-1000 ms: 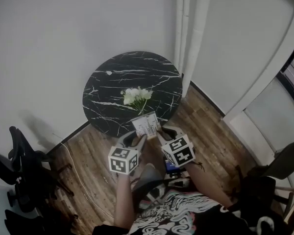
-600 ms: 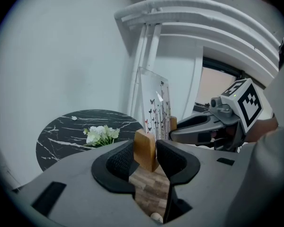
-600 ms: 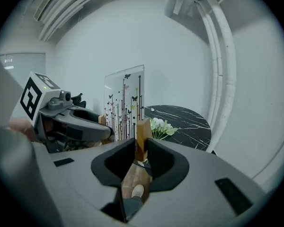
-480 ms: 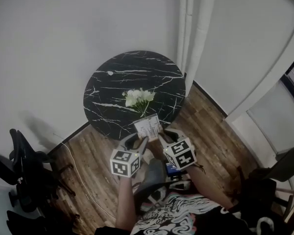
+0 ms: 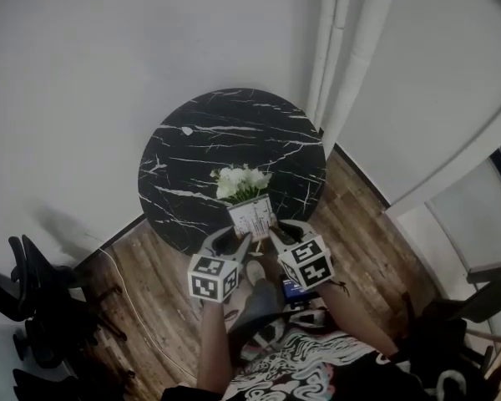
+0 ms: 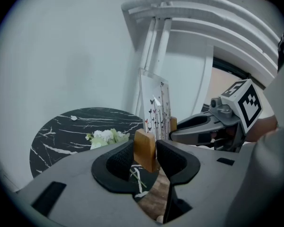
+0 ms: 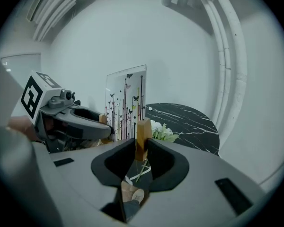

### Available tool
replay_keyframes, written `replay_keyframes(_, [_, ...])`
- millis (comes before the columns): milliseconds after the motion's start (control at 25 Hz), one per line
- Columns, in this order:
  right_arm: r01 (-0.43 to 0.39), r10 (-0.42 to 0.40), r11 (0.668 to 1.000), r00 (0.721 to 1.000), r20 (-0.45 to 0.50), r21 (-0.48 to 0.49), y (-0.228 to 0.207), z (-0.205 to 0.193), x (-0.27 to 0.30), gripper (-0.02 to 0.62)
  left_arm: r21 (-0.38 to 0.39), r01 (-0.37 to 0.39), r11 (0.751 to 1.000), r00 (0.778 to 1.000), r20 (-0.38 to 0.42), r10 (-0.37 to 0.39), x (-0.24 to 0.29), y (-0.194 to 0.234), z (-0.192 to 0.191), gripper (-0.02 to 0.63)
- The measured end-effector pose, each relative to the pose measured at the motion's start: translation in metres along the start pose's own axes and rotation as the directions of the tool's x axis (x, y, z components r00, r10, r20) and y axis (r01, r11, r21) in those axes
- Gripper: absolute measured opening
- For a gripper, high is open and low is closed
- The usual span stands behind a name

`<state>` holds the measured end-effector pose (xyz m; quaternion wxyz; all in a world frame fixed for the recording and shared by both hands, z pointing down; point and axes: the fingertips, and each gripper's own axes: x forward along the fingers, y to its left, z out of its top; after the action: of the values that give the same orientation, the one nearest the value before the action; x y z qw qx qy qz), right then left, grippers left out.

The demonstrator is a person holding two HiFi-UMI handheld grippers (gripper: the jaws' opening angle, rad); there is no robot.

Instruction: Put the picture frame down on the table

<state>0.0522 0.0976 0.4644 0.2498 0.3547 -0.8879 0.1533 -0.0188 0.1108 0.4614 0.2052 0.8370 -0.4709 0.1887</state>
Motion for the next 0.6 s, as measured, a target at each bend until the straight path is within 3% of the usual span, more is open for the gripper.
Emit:
replay_keyframes(280, [0.026, -0.027, 1.0, 1.0, 0.015, 0.012, -0.034, 0.052, 0.042, 0.084, 0.004, 0.026, 1.0, 1.0, 0.011, -0.026, 0.034, 0.049, 0.047, 0.164])
replay_keyframes(600, [0.043, -0.043, 0.999, 0.999, 0.0, 0.018, -0.06, 0.087, 0.095, 0.084, 0.012, 0.05, 0.999, 0.999, -0.006, -0.05, 0.068, 0.103, 0.076, 0.163])
